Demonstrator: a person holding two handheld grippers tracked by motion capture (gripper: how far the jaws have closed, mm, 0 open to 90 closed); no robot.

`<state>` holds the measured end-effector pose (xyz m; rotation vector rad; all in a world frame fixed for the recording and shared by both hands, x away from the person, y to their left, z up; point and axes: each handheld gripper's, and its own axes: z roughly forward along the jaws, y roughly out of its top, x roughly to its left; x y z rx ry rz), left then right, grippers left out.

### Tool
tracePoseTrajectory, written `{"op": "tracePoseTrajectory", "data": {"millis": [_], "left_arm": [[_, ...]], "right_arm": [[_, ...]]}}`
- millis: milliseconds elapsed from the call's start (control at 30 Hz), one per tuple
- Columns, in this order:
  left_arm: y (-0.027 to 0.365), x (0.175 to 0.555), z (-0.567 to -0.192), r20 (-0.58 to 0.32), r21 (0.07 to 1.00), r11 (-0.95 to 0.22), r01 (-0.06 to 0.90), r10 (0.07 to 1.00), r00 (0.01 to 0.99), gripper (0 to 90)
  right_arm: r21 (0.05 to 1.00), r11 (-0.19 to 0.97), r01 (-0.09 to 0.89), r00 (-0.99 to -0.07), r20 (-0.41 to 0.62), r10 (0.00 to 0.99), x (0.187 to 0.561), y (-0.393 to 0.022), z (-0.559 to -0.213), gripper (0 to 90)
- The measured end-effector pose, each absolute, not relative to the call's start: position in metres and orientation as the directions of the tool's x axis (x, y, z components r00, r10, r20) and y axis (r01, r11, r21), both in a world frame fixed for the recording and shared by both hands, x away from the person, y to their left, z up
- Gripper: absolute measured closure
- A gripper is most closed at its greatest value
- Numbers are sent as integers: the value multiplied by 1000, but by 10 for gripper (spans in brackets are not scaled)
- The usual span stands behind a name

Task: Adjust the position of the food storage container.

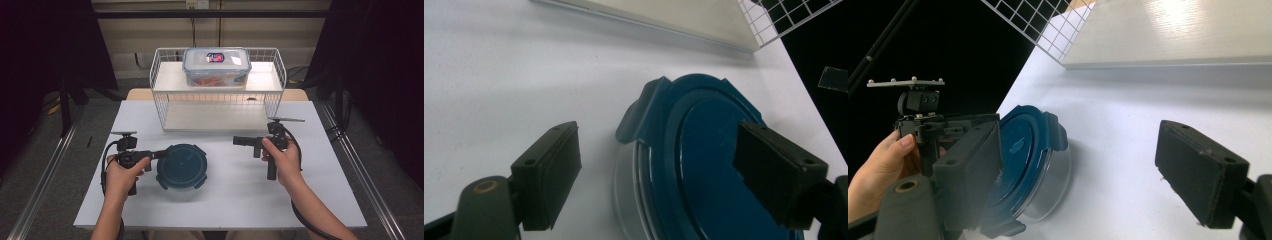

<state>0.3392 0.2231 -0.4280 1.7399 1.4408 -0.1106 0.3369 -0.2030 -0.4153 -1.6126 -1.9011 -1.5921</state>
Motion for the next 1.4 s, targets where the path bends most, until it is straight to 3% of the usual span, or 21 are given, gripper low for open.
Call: {"op": "tracePoseTrajectory", "data": {"millis": [300,667,1233,1400], "left_arm": [[230,336,-430,-564,518,28,855,763,316,280],[234,332,-430,-590,480,34,877,752,293,462],[236,330,-433,-626,437,40,899,731,272,608],[234,329,-432,-650,420,48,906,713,263,689]], "right_arm": [[575,-155,803,-394,707,587,336,-199,-420,180],[567,-157,808,-387,713,585,335,-200,-424,178],[560,-147,815,-382,711,591,335,-200,-428,176],[549,-134,825,-379,713,590,334,-195,-431,176]]}}
